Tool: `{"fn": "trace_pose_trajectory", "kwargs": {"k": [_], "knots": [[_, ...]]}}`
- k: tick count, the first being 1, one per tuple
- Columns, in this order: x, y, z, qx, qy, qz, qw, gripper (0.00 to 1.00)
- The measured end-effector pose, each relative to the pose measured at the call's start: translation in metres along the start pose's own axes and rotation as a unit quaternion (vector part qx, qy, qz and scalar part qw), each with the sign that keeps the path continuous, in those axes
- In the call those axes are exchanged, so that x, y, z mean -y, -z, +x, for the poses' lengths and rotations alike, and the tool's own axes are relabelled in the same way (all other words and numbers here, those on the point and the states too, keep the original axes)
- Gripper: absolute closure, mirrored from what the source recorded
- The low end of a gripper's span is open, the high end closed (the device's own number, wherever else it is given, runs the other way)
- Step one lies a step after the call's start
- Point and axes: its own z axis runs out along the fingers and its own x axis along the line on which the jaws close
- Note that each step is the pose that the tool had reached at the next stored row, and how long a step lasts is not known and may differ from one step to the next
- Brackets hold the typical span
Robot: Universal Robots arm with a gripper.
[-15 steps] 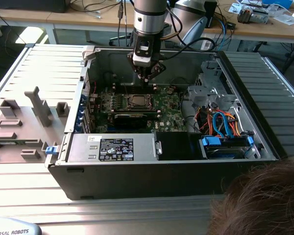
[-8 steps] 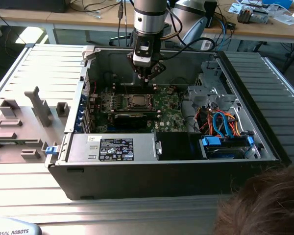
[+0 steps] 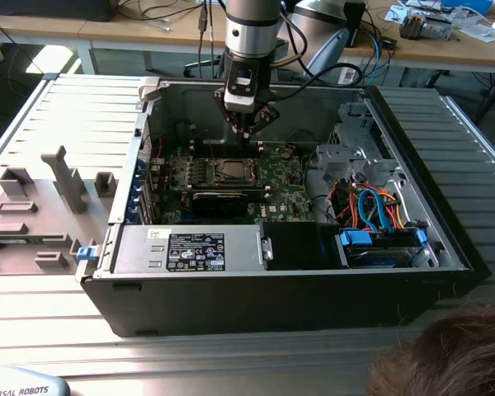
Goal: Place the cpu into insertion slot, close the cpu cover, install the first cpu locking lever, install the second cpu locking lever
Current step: 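Install the first cpu locking lever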
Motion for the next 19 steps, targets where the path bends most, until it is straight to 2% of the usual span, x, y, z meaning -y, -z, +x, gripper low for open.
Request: {"fn": "trace_pose_trajectory", "kwargs": {"k": [19], "knots": [[0.0000, 0.0000, 0.0000, 0.0002, 0.007, -0.0002, 1.0000, 0.89]]}}
